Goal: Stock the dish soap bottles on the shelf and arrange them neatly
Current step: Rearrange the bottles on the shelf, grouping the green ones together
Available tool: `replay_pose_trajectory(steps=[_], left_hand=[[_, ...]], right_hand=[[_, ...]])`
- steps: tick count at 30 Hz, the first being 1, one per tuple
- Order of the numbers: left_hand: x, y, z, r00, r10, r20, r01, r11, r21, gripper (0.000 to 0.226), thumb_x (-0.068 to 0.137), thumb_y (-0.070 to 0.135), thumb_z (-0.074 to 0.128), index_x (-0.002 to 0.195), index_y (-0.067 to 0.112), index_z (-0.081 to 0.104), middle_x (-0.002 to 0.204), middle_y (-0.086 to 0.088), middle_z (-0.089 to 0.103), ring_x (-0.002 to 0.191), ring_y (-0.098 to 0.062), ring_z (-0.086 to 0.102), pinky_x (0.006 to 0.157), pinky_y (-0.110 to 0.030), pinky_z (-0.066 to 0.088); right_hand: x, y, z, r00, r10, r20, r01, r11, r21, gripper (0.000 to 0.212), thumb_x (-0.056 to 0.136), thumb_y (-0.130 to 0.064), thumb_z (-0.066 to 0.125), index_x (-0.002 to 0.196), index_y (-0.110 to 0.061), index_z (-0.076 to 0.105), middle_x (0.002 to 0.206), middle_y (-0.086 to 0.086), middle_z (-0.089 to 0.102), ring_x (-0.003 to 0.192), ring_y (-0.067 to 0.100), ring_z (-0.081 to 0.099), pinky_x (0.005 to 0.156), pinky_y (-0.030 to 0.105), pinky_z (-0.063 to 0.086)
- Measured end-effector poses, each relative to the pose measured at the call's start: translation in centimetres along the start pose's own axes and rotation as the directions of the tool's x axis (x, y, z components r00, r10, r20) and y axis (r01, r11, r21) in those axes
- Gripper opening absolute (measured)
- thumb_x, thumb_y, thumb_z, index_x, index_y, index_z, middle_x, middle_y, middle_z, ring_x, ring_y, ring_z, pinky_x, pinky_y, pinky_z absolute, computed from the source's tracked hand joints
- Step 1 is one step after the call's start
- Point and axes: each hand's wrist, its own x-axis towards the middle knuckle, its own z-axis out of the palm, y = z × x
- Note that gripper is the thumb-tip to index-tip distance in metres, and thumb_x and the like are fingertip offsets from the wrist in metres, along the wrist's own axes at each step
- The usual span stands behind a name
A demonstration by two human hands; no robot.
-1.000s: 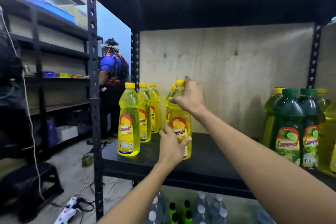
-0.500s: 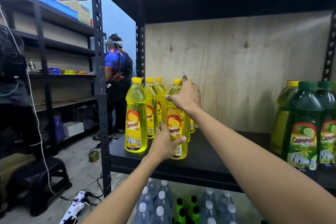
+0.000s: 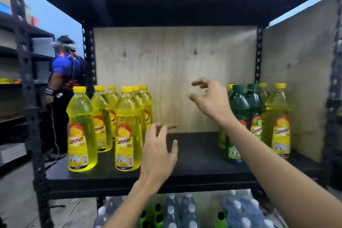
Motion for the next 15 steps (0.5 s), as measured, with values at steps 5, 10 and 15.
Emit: replay_pose_trajectory(steps=[5,10,15], left_hand=[[1.4,7.4,9.2,0.854,-0.158,0.495,0.350,0.880,-0.322,0.054,0.081,0.024,0.077,0.129,0.031,0.053,0.117,0.012,0.054,0.101,-0.006,0.057,0.093,-0.027,0.051],[1.7,11.7,15.8,0.798,-0.276,0.536,0.462,0.851,-0.250,0.077,0.069,0.036,0.084,0.133,0.021,0.044,0.120,0.002,0.052,0.114,-0.020,0.057,0.097,-0.032,0.048],[1.0,13.6,17.7,0.821,-0.374,0.431,0.472,0.870,-0.144,0.103,0.065,0.044,0.086,0.144,0.018,0.024,0.133,-0.004,0.040,0.122,-0.027,0.051,0.096,-0.041,0.048]], right_hand=[[2.6,6.5,-6.4,0.949,0.215,-0.230,-0.266,0.938,-0.220,0.062,0.080,-0.039,0.074,0.136,-0.026,0.049,0.136,0.015,0.047,0.127,0.042,0.043,0.104,0.048,0.039],[3.4,9.9,-6.4,0.969,0.245,-0.028,-0.245,0.949,-0.200,0.082,0.071,-0.045,0.082,0.138,-0.016,0.045,0.132,0.015,0.059,0.123,0.037,0.054,0.100,0.043,0.048],[3.5,10.4,-5.0,0.970,0.230,-0.075,-0.238,0.965,-0.113,0.088,0.067,-0.035,0.088,0.136,-0.015,0.038,0.129,0.017,0.058,0.119,0.039,0.056,0.096,0.045,0.048]])
